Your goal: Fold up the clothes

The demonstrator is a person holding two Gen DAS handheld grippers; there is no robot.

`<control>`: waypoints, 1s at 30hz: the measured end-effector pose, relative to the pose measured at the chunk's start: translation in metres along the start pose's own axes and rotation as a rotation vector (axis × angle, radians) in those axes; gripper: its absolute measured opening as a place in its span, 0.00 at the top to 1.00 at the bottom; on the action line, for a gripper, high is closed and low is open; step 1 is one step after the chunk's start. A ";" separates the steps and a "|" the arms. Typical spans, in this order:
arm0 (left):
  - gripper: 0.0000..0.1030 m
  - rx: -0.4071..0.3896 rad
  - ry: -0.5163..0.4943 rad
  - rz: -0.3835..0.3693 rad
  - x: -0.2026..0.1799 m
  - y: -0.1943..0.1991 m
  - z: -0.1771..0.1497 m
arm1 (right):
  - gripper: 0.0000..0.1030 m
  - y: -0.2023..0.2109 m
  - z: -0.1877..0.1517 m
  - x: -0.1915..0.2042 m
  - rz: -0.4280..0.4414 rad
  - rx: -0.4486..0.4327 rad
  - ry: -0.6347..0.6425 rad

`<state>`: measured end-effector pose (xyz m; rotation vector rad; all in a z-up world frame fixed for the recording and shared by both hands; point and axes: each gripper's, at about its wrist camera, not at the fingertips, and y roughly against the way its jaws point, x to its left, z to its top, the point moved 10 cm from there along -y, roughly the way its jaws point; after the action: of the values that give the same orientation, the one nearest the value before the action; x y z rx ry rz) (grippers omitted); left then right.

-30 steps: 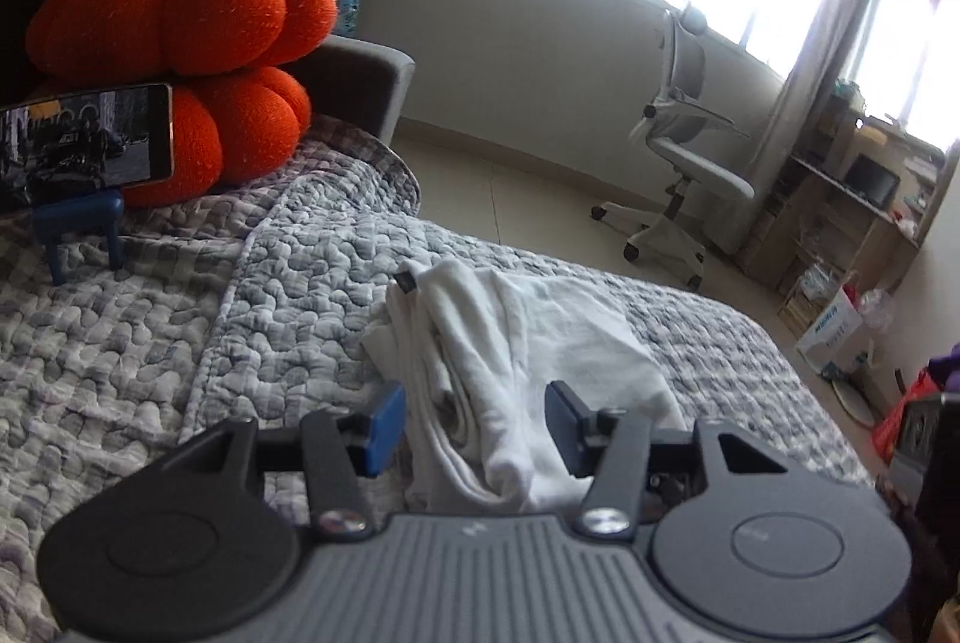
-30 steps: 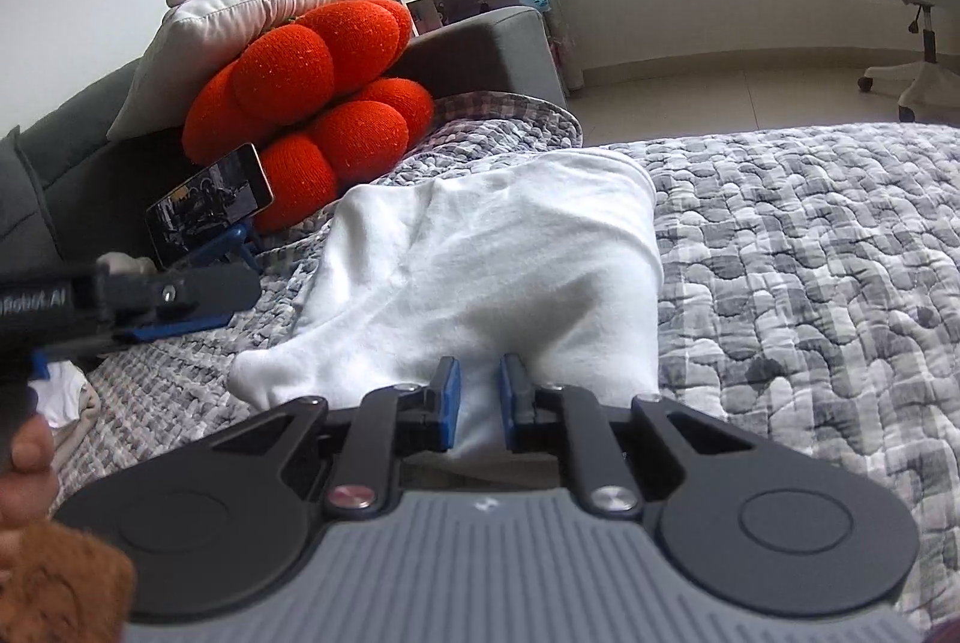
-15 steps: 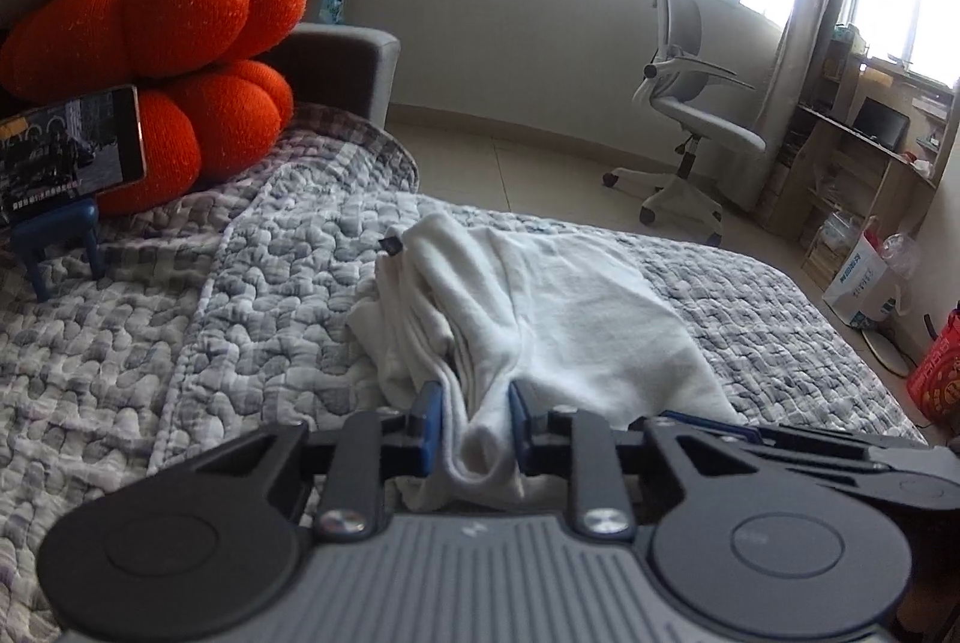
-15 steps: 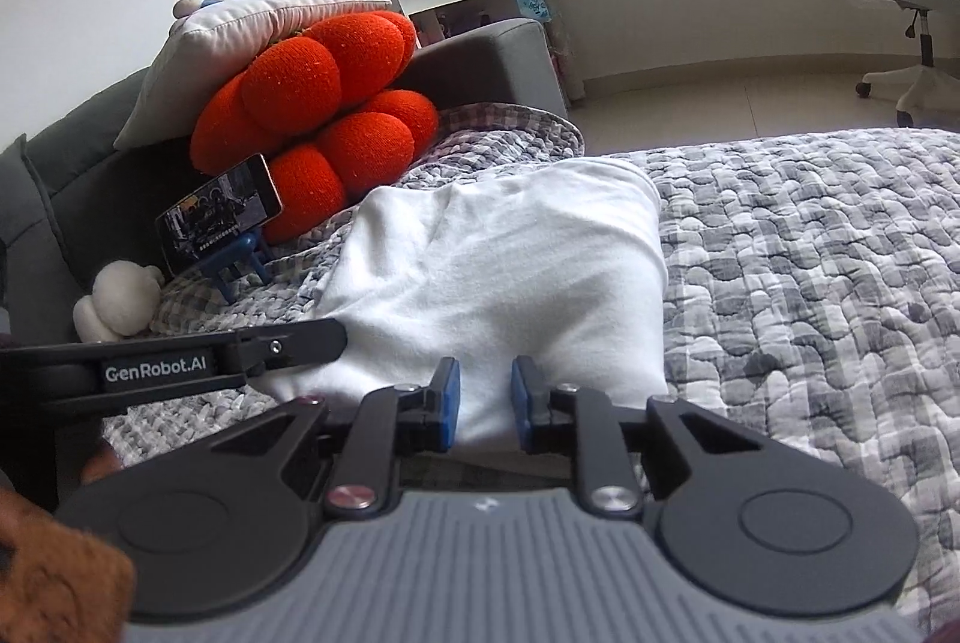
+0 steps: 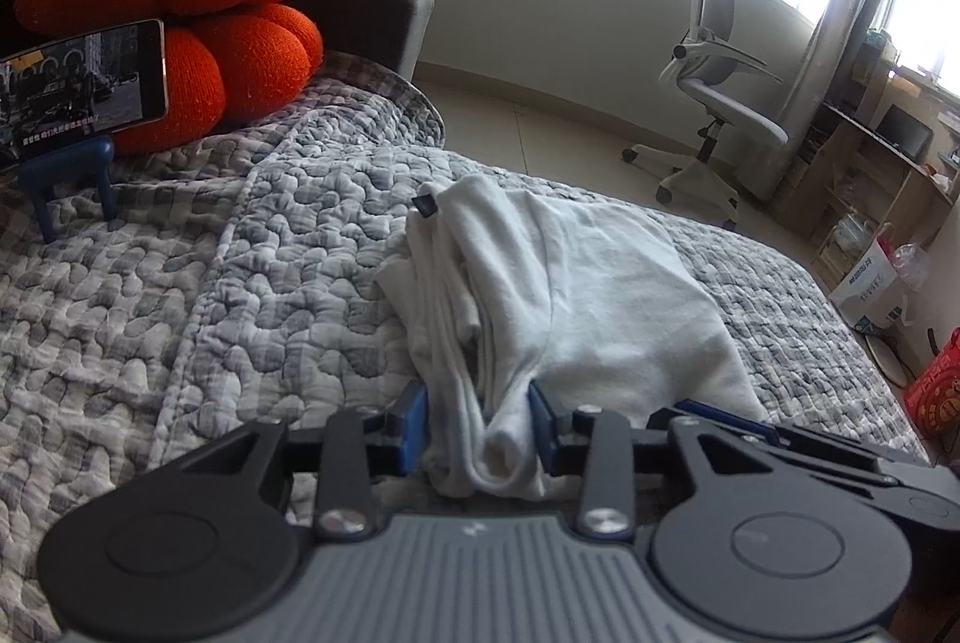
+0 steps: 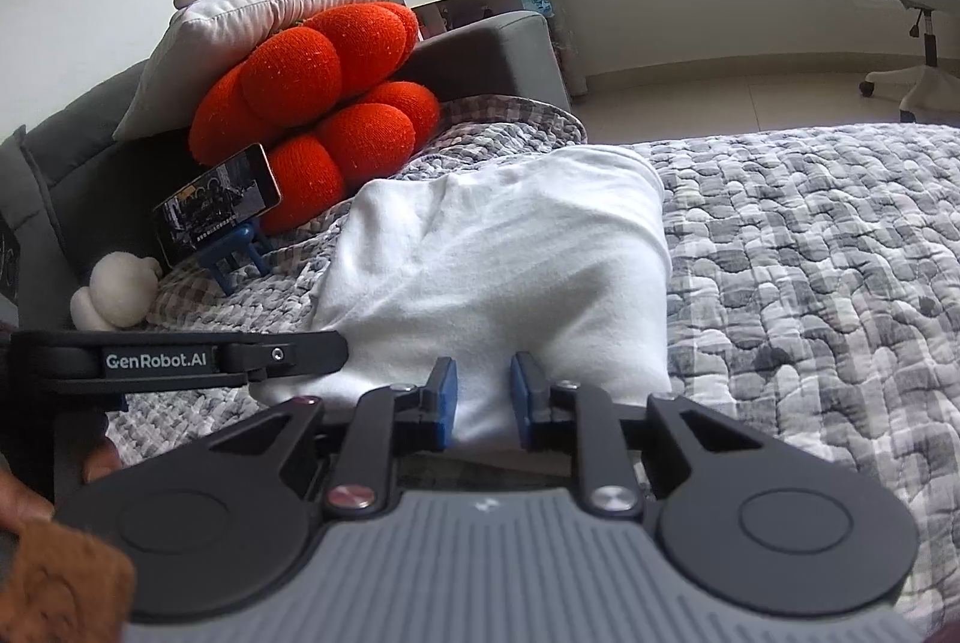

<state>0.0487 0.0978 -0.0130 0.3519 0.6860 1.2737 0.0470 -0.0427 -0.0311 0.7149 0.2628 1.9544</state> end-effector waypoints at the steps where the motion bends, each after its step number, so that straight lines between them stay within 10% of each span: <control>1: 0.63 -0.007 0.007 -0.006 0.000 0.002 0.002 | 0.80 0.000 0.000 -0.001 0.006 -0.003 -0.009; 7: 0.66 -0.151 0.009 -0.118 -0.020 0.030 0.024 | 0.81 0.002 -0.002 -0.001 0.005 -0.030 -0.022; 14: 0.70 -0.085 -0.125 -0.036 -0.039 0.002 0.010 | 0.81 0.002 -0.003 -0.003 0.019 -0.052 -0.035; 18: 0.91 -0.047 -0.174 0.055 -0.029 -0.012 0.004 | 0.86 0.004 -0.001 -0.009 0.050 -0.049 -0.085; 30: 0.91 -0.044 -0.181 0.051 -0.027 -0.014 0.003 | 0.77 0.024 0.005 -0.013 -0.034 -0.044 0.012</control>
<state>0.0577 0.0688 -0.0123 0.4450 0.4977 1.2853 0.0361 -0.0662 -0.0204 0.6659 0.2373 1.9274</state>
